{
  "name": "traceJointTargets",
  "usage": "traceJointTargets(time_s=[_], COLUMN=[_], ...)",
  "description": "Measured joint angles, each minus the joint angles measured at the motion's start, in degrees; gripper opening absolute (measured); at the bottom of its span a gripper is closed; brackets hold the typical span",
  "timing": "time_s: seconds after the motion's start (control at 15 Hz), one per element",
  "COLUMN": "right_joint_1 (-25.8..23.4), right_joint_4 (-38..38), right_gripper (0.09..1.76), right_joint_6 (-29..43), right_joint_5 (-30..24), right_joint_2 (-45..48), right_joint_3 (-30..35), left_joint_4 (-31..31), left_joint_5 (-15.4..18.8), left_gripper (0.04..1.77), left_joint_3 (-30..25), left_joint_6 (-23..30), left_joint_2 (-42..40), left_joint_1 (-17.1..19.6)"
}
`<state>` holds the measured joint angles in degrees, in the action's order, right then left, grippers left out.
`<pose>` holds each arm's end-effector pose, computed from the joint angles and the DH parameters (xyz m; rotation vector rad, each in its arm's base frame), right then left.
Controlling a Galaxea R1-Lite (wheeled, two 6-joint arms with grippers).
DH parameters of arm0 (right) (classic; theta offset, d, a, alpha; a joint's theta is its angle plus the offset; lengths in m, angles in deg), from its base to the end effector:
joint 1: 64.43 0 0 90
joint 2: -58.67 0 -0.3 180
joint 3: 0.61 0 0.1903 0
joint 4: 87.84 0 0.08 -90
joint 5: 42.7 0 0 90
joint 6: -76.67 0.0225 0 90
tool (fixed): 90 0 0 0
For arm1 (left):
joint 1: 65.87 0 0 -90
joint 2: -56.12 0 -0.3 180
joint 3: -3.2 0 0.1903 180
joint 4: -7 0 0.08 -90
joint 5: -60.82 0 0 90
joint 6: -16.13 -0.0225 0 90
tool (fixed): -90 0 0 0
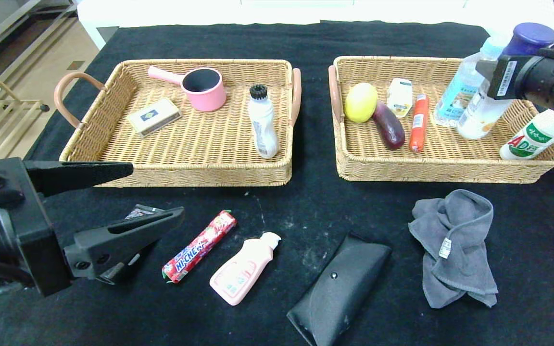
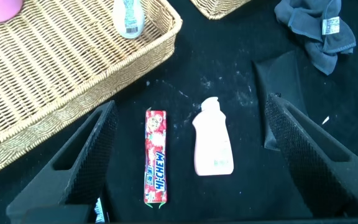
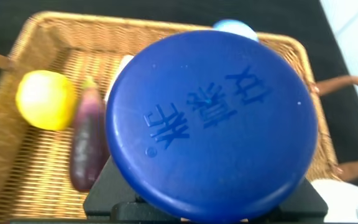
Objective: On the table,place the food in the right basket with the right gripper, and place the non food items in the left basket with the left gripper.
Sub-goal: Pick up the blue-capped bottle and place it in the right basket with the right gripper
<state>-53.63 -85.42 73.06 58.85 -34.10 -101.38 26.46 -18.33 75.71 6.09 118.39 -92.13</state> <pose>0.3000 0.0526 0.3361 -0.0441 -0.0951 -0.0161 0.1313 -0.0695 0.2830 0.1906 0.1053 -0.6590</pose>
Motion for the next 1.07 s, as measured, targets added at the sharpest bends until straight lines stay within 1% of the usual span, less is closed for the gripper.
traceJointTargets(time_s=[0.13,0.27,0.87,1.07], right_joint_1=[-1.57,-2.43,-3.17,-3.17], right_joint_4=[-0.22,-0.28,-2.15,-2.51], right_gripper=[0.84,0.84,0.84,1.11], right_joint_6=[0.15,2.24,2.68,2.76], right_joint_5=[0.13,0.11,0.06,0.05], right_joint_2=[0.05,0.02,-0.76,-0.8], right_joint_3=[1.07,1.9,3.58,3.69], left_joint_4=[0.0,0.0,0.0,0.01], left_joint_5=[-0.02,0.04,0.09,0.09], left_gripper=[1.72,1.72,1.72,1.72], left_joint_3=[0.0,0.0,-0.09,-0.09], left_joint_6=[-0.02,0.0,-0.11,-0.11], left_joint_2=[0.05,0.05,0.1,0.1], left_joint_1=[-0.02,-0.04,-0.02,-0.02])
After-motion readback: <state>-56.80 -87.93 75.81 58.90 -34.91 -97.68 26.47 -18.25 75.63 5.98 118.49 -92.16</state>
